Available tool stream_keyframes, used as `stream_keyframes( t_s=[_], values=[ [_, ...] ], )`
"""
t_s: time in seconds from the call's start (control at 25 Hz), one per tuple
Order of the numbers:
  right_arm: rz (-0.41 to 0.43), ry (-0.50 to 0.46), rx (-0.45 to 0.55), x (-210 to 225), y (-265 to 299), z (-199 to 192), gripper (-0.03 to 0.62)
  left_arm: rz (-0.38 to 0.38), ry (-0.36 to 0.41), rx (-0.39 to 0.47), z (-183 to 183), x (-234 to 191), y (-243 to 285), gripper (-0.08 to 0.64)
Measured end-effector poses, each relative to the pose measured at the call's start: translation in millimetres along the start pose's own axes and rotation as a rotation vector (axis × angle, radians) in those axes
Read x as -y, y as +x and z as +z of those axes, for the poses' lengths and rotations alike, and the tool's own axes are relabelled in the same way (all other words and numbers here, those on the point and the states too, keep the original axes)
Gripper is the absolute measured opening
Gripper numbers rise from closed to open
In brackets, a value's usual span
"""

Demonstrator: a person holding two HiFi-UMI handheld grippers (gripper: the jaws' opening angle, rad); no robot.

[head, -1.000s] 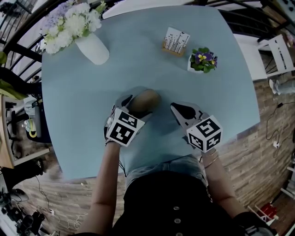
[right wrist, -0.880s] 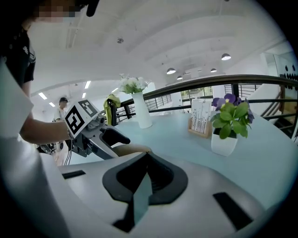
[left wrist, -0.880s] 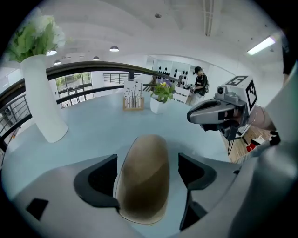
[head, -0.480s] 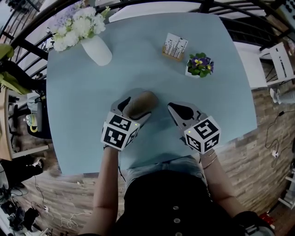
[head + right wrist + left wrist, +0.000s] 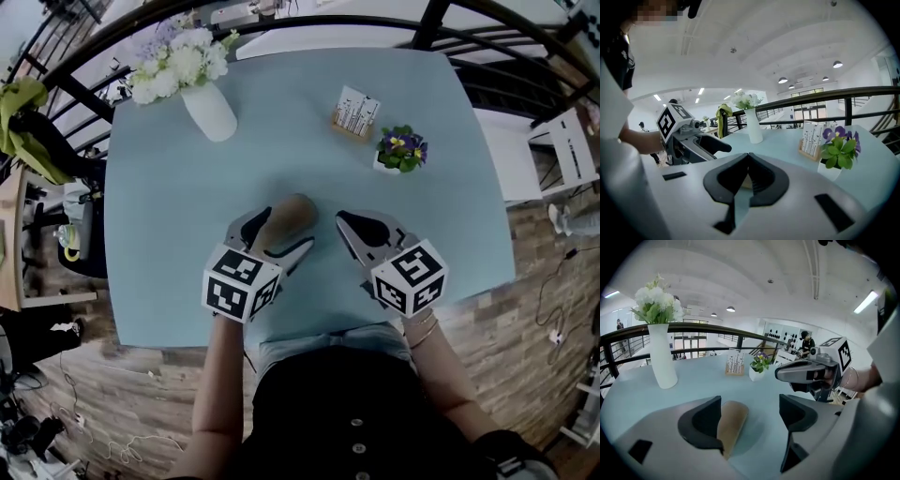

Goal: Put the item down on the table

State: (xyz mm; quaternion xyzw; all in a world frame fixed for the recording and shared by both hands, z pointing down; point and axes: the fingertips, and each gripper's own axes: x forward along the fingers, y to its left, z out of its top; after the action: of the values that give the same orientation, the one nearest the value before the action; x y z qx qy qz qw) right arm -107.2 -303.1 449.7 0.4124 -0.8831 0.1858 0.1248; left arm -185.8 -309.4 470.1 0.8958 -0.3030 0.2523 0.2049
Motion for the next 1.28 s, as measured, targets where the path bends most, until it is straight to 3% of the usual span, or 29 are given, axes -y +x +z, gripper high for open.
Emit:
stream_keyframes(
  t_s=[0.4,0.48,0.56,0.6,0.76,1.08,1.28],
  values=[
    [0.064,-0.042,0.056,-24,-13,25,0.007,0.001,-0.068,0.132,26,22,-18,0.392],
    [0.069,-0.043,0.062,-26,-15,26,0.006,0.025,-0.076,0.151,28,23,-23,0.348],
    [0.070,-0.043,0.068,-26,-18,27,0.007,0.053,-0.096,0.171,29,23,-27,0.201],
    [0.070,-0.043,0.071,-26,-19,27,0.007,0.061,-0.103,0.178,29,23,-29,0.178],
    [0.076,-0.031,0.095,-25,-20,33,0.007,0.082,-0.114,0.203,27,26,-35,0.171],
    [0.110,-0.021,0.121,-34,-20,34,0.006,0.108,-0.185,0.285,24,30,-46,0.035],
    [0.134,-0.026,0.109,-40,-19,26,0.006,0.101,-0.148,0.290,20,39,-43,0.026]
  ],
)
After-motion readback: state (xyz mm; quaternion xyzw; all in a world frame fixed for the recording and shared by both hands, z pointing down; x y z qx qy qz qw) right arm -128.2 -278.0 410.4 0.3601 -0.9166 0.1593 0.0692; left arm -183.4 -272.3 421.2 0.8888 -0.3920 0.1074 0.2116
